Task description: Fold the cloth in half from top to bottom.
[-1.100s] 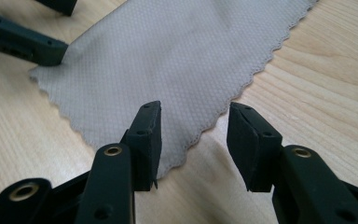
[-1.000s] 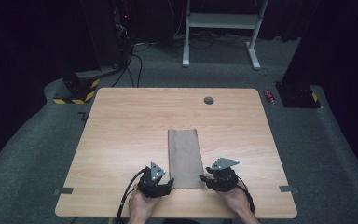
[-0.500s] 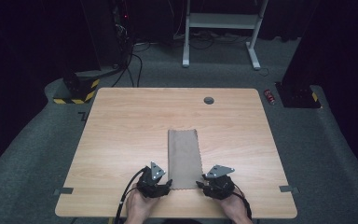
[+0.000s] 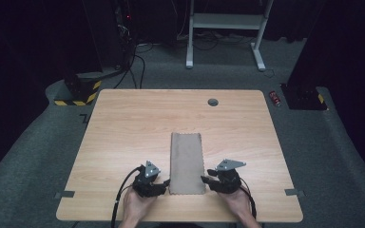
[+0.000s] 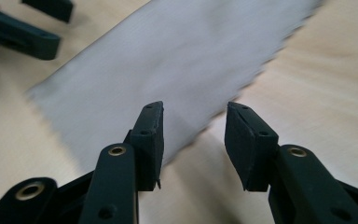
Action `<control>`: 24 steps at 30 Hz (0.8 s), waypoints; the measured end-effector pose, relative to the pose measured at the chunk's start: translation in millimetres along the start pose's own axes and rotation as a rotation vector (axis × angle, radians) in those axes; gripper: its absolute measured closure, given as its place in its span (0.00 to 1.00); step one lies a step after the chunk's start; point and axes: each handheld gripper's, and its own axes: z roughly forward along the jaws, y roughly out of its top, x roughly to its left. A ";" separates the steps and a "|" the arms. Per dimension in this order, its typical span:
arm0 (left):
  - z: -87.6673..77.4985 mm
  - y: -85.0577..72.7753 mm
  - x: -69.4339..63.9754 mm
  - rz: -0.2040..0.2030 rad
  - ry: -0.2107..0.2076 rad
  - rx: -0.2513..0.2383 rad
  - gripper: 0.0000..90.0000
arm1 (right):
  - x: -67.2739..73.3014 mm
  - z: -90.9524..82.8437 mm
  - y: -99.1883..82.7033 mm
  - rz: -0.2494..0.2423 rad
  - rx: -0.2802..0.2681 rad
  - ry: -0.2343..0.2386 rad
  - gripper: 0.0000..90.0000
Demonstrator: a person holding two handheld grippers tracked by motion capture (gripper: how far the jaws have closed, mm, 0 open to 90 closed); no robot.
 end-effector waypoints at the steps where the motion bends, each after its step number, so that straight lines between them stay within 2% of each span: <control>1: 2.8 4.9 4.1 -0.017 -0.010 -0.004 0.44 | -6.0 2.7 6.0 0.019 -0.002 -0.015 0.64; 4: 19.8 25.6 21.7 -0.064 -0.020 -0.015 0.42 | -17.8 11.2 20.4 0.037 0.004 -0.036 0.67; 7: 36.1 41.9 35.4 -0.099 -0.013 -0.025 0.41 | -30.5 23.5 35.5 0.082 0.015 -0.049 0.69; 11: 55.8 62.1 48.3 -0.107 0.011 -0.019 0.40 | -46.8 38.9 51.1 0.107 0.006 -0.077 0.72; 12: 60.5 66.6 51.8 -0.110 0.016 -0.014 0.40 | -49.5 42.0 54.4 0.130 0.003 -0.089 0.72; 15: 72.1 75.8 60.0 -0.135 0.034 -0.010 0.40 | -58.4 53.0 63.2 0.158 -0.016 -0.126 0.71; 17: 76.6 81.3 65.0 -0.137 0.047 0.007 0.40 | -61.7 58.6 68.8 0.171 -0.021 -0.137 0.71; 19: 79.9 84.7 69.1 -0.144 0.055 -0.020 0.41 | -63.4 63.9 73.9 0.159 -0.021 -0.158 0.71; 21: 85.8 88.0 73.2 -0.160 0.052 0.007 0.42 | -66.8 69.7 78.8 0.165 0.003 -0.170 0.71; 22: 87.9 89.3 74.1 -0.151 0.056 0.023 0.42 | -68.2 71.7 80.9 0.165 0.004 -0.182 0.72; 23: 90.7 91.1 74.0 -0.147 0.070 0.018 0.42 | -69.2 72.5 81.8 0.162 -0.007 -0.192 0.72; 24: 91.4 92.3 74.5 -0.149 0.065 0.014 0.43 | -70.9 74.4 83.5 0.178 -0.005 -0.197 0.72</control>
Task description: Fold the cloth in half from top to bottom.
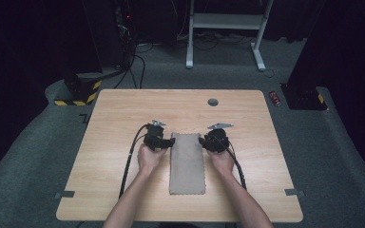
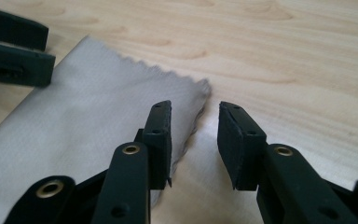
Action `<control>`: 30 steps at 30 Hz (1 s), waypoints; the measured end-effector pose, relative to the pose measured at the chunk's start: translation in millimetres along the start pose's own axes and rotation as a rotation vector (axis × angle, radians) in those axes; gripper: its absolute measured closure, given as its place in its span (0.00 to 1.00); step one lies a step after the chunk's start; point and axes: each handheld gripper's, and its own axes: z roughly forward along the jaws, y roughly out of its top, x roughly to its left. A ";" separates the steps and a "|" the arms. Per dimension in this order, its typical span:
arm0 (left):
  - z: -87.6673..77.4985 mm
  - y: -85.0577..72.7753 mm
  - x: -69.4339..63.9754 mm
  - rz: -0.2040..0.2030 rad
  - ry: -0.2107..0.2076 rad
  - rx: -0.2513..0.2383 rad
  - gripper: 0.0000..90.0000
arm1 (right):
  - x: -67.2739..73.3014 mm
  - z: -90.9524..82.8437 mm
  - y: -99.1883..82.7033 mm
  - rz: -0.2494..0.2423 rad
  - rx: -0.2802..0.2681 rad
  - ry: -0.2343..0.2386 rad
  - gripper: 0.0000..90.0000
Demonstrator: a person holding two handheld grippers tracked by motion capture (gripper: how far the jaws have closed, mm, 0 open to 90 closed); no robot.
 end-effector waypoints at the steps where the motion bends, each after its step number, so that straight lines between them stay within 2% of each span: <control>1: 1.7 1.9 -0.4 -0.001 -0.004 0.005 0.43 | -1.1 2.7 1.9 0.000 0.012 -0.002 0.72; 5: 8.0 7.1 -5.4 0.031 0.011 0.015 0.43 | -1.2 8.6 7.6 -0.017 0.011 -0.023 0.73; 9: 13.1 6.4 -5.3 0.043 0.030 0.016 0.44 | -1.1 18.4 11.6 -0.036 0.042 -0.029 0.72; 14: 13.1 5.8 -9.5 0.099 0.075 0.024 0.54 | 4.5 26.0 17.7 -0.077 0.047 -0.042 0.73; 18: 13.7 5.8 -11.2 0.106 0.065 0.017 0.63 | 10.8 31.1 22.7 -0.126 0.064 -0.054 0.76; 22: 14.8 6.0 -11.2 0.105 0.047 0.005 0.72 | 10.1 31.2 22.7 -0.134 0.062 -0.040 0.85; 26: 15.2 5.6 -14.0 0.115 0.023 0.004 0.88 | 11.2 31.6 22.8 -0.146 0.065 -0.022 0.95; 28: 15.5 5.7 -13.3 0.113 0.000 0.005 0.94 | 11.0 31.6 22.7 -0.150 0.065 -0.017 0.96; 30: 15.8 5.6 -10.9 0.089 -0.022 0.003 0.97 | 10.8 31.5 22.8 -0.146 0.065 -0.015 0.97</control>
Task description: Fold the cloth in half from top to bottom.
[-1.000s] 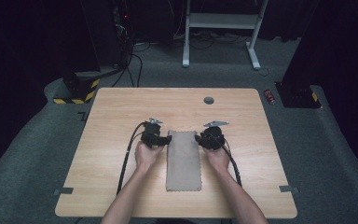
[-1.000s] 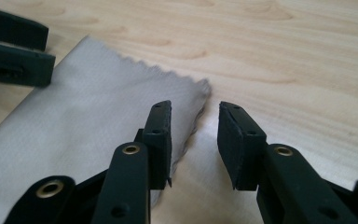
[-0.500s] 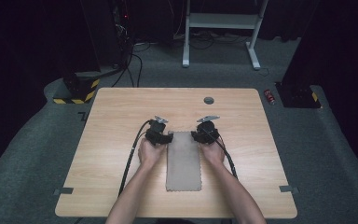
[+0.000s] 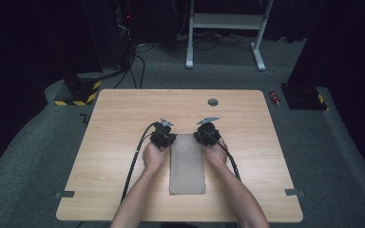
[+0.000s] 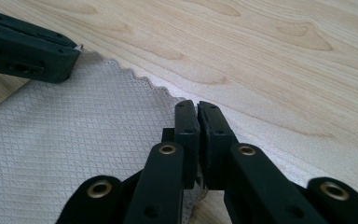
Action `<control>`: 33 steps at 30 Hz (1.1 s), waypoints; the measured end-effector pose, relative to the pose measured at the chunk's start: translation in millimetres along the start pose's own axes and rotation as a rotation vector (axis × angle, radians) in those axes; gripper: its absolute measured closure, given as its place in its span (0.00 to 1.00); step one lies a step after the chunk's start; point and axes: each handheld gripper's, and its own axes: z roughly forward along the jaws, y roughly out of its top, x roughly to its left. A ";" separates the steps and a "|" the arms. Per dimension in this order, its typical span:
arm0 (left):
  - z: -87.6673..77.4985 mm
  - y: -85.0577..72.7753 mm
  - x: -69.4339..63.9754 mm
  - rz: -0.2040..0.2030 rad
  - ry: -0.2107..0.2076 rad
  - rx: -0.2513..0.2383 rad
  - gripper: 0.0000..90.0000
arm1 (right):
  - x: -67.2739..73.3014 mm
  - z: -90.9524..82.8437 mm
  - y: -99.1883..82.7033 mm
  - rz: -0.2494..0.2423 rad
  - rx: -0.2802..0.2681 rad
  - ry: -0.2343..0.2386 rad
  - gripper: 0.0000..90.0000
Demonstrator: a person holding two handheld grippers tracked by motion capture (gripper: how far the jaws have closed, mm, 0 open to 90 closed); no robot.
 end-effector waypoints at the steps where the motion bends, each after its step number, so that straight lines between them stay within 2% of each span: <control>1: -0.2 0.0 1.6 -0.006 -0.010 0.002 0.98 | -0.1 0.0 -0.1 0.000 -0.002 0.000 0.97; 5: -0.1 -0.1 4.9 -0.029 -0.030 -0.002 0.99 | -2.0 -2.7 0.3 0.008 -0.009 0.010 0.97; 8: -0.2 0.6 6.0 -0.027 -0.041 -0.012 0.99 | -3.5 -7.9 2.0 0.009 -0.027 0.017 0.98; 10: -1.1 3.6 6.3 -0.021 -0.054 -0.004 0.99 | -4.4 -10.5 2.6 0.012 -0.033 0.021 0.98; 14: -7.4 13.0 7.0 -0.023 -0.073 -0.030 0.99 | -7.0 -16.1 3.7 0.011 -0.048 0.017 0.98; 16: -9.1 16.0 8.4 -0.038 -0.088 -0.038 0.99 | -9.2 -19.1 4.6 0.021 -0.058 0.018 0.98; 19: -8.5 20.8 8.1 -0.019 -0.087 -0.029 0.99 | -10.8 -21.8 5.5 0.027 -0.064 0.020 0.98; 23: -10.4 27.5 7.8 -0.032 -0.111 -0.045 0.99 | -14.3 -25.2 5.4 0.043 -0.065 0.019 0.98; 27: -10.9 32.5 6.7 -0.012 -0.114 -0.040 0.99 | -17.9 -28.5 5.9 0.048 -0.070 0.026 0.98; 28: -11.2 33.4 6.3 -0.012 -0.116 -0.041 0.99 | -18.7 -28.7 7.1 0.049 -0.056 0.027 0.98; 33: -16.0 37.5 7.2 -0.021 -0.125 -0.062 0.99 | -19.0 -35.9 15.2 0.028 -0.063 0.017 0.98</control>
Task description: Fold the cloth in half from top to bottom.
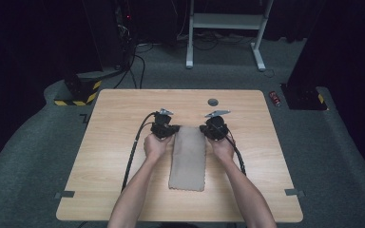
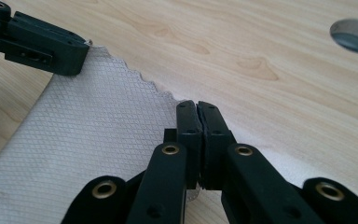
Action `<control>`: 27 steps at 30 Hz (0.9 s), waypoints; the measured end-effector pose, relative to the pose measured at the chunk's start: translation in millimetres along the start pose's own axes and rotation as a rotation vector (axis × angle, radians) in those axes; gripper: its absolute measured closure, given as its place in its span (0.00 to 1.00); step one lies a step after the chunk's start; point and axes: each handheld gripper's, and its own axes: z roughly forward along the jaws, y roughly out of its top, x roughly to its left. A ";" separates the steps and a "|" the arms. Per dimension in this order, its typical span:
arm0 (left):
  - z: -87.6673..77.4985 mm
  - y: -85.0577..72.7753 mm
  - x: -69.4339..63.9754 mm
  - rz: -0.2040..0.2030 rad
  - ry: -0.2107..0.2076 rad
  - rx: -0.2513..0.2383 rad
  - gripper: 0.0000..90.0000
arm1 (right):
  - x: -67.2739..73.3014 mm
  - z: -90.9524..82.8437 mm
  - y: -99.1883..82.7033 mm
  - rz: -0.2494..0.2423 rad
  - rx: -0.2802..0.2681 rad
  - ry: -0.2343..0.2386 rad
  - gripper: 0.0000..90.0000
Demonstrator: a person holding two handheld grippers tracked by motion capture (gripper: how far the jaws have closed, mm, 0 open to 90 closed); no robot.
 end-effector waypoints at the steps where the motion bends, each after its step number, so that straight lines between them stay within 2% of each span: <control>1: -1.0 0.7 0.2 0.001 -0.002 -0.005 0.99 | 0.2 -0.4 -0.1 0.001 0.000 0.000 0.98; 4: -3.0 2.5 0.5 0.011 -0.004 -0.017 0.99 | -0.4 -0.6 -0.3 0.009 -0.002 0.002 0.98; 9: 0.3 1.6 4.6 -0.009 -0.015 -0.018 0.99 | -1.0 -2.7 2.6 0.009 -0.011 0.008 0.98; 11: 2.0 2.2 5.2 -0.005 -0.014 -0.013 0.99 | -1.3 -3.8 6.2 -0.003 -0.005 0.002 0.98; 16: -1.5 3.3 5.2 -0.004 -0.041 -0.014 0.99 | -1.8 -8.4 9.9 -0.008 -0.007 -0.002 0.98; 20: -3.5 1.6 3.1 0.026 -0.037 0.005 0.99 | -0.2 -9.1 6.9 -0.007 -0.007 0.010 0.98; 27: -6.1 -4.0 -1.6 0.065 -0.055 0.019 0.99 | 1.4 -12.8 -0.6 -0.010 -0.005 0.035 0.98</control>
